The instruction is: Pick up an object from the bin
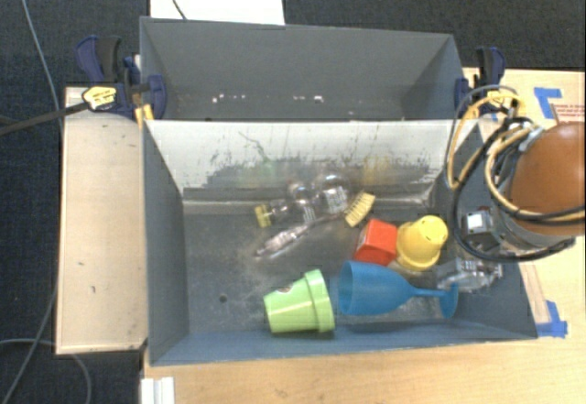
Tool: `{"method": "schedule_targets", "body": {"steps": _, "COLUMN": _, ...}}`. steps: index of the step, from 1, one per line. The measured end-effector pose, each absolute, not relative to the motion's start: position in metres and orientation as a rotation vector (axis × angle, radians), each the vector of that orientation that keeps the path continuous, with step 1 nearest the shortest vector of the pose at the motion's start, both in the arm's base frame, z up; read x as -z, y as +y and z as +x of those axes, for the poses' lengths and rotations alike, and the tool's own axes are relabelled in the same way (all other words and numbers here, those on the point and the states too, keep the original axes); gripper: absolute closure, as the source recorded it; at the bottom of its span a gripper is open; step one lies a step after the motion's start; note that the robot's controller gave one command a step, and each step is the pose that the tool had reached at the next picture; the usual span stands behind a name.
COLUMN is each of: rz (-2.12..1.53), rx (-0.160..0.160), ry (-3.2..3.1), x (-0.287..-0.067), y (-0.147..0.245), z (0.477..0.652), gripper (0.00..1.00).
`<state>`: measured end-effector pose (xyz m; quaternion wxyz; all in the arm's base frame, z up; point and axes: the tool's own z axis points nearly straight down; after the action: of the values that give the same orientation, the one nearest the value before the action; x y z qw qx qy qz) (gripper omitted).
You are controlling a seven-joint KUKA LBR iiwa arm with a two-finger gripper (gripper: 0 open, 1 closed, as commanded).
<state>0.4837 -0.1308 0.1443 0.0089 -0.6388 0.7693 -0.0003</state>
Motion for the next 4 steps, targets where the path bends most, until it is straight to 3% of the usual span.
{"method": "schedule_targets", "body": {"steps": 1, "rz": -2.003, "rx": 0.002, "ry": 2.397, "x": -0.145, "y": -0.132, "z": 0.483, "gripper": 1.0}}
{"method": "schedule_targets", "body": {"steps": 2, "rz": -2.328, "rx": 0.008, "ry": 2.077, "x": -0.164, "y": -0.129, "z": 0.546, "gripper": 1.0}}
{"method": "schedule_targets", "body": {"steps": 3, "rz": -2.436, "rx": 0.0, "ry": 1.961, "x": -0.109, "y": -0.141, "z": 0.504, "gripper": 1.0}}
{"method": "schedule_targets", "body": {"steps": 4, "rz": -2.627, "rx": 0.02, "ry": 1.679, "x": -0.111, "y": -0.144, "z": 0.523, "gripper": 1.0}}
